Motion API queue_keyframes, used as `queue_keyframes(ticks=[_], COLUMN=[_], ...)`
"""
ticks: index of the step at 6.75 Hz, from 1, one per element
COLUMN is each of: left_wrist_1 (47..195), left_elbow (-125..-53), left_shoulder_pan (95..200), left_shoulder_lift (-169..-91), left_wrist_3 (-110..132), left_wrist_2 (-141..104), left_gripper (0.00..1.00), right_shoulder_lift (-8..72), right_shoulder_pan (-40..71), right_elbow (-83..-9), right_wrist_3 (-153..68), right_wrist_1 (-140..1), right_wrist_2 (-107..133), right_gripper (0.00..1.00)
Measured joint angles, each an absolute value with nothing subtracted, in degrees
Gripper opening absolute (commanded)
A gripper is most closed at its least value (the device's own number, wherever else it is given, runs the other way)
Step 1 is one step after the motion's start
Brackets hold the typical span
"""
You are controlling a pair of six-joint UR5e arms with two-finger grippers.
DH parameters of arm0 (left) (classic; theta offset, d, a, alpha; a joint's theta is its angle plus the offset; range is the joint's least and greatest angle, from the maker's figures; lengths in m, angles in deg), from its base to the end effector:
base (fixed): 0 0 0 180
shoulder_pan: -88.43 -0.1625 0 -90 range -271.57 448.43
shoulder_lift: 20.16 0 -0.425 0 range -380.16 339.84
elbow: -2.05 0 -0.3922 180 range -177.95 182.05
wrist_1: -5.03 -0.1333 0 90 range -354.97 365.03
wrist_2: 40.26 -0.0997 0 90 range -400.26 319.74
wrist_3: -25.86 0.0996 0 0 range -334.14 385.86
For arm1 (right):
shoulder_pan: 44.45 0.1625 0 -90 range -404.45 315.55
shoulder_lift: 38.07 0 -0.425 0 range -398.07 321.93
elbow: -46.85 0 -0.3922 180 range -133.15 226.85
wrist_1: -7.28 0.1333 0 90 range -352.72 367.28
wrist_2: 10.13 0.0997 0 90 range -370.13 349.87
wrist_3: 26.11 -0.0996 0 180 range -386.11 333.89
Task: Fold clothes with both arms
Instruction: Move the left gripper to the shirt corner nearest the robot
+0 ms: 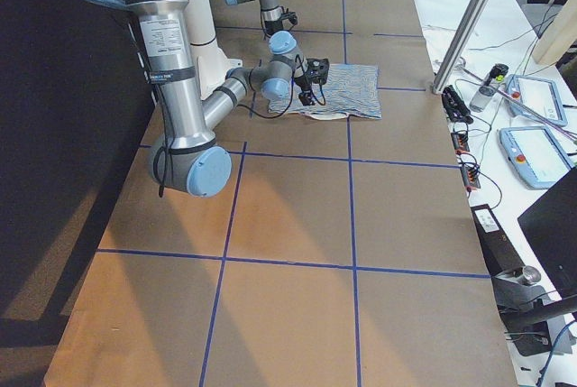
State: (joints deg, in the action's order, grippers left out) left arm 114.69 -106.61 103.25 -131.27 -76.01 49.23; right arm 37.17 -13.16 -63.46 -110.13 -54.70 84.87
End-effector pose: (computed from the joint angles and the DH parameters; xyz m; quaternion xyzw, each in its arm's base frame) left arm 0.5370 -0.2809 0.2729 0.0166 0.4954 -0.2026 0.8445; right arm -0.4163 -0.3988 0.3041 0.1318 -0.5071 0.1643 0.8357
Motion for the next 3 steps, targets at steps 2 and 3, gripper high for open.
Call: queue_keyframes(ticks=[2, 3], left_wrist_1=[114.8, 114.8], left_elbow=[-106.1, -105.5], left_shoulder_pan=[103.2, 103.2], left_shoulder_lift=[-131.1, -131.0], left_wrist_3=[-76.7, -76.7], left_wrist_2=[49.2, 49.2], left_gripper=[0.61, 0.61], right_shoulder_lift=[37.2, 37.2], right_shoulder_pan=[-13.2, -13.2], right_elbow=[-63.4, -63.4], right_wrist_3=[-110.1, -110.1], right_wrist_1=[-54.7, -54.7], right_wrist_2=[84.9, 84.9], right_gripper=[1.00, 1.00])
